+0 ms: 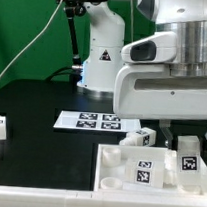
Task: Assemble one leg
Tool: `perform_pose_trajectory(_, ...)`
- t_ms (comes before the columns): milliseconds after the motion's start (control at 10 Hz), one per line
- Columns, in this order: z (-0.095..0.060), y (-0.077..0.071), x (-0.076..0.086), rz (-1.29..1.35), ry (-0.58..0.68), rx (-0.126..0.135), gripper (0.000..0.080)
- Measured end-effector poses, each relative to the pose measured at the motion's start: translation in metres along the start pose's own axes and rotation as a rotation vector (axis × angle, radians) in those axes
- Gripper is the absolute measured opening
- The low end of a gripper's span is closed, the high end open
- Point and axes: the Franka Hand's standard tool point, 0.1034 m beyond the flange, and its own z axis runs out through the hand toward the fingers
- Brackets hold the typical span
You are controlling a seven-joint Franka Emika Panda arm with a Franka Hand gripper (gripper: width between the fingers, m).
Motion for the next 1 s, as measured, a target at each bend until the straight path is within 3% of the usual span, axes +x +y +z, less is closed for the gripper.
perform_pose_trajectory(700, 0.0, -0.003, -0.009, 0.816, 0.011, -0.014, 0.0281)
perform_pose_trajectory(1000, 0.0, -0.004, -0.01, 1.197, -0.001, -0.002, 0.0281)
